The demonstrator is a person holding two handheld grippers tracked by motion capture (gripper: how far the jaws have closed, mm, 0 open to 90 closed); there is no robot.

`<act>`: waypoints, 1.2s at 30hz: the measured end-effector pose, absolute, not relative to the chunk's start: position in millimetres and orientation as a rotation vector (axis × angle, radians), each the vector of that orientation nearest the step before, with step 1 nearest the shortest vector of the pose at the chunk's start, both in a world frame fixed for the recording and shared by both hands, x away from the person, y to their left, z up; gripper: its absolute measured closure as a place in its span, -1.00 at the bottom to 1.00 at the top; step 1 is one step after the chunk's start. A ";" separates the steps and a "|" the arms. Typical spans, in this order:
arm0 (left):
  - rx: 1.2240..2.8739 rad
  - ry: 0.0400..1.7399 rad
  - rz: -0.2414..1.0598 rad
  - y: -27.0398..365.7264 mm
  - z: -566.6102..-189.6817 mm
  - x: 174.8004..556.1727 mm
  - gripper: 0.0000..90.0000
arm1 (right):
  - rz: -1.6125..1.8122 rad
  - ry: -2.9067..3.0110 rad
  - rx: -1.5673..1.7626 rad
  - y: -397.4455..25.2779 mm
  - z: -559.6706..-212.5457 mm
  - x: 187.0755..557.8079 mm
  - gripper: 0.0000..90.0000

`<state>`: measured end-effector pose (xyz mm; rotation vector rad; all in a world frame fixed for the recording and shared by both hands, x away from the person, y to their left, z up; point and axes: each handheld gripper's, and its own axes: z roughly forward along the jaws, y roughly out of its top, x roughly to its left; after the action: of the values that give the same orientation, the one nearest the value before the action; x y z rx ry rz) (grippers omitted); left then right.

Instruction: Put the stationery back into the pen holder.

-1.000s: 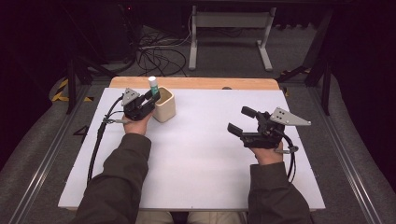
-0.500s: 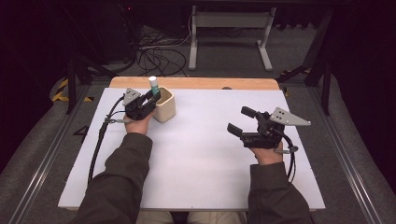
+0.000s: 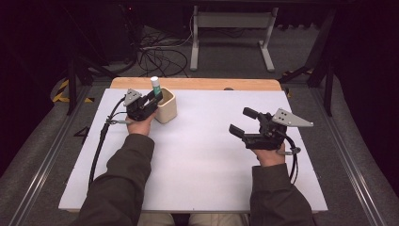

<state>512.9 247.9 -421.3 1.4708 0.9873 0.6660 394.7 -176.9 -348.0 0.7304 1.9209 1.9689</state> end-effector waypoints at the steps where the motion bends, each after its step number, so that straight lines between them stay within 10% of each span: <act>1: 1.470 0.986 0.666 247.8 -421.4 513.0 0.44 | 1.969 1.922 0.731 -176.8 -348.1 394.7 -0.80; 36: 1.432 0.992 0.634 251.2 -414.6 510.4 0.29 | 1.971 1.918 0.738 -177.9 -348.4 395.4 -0.80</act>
<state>510.4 251.2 -414.6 1.4317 0.9921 0.6339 395.4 -177.9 -348.4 0.7379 1.9181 1.9706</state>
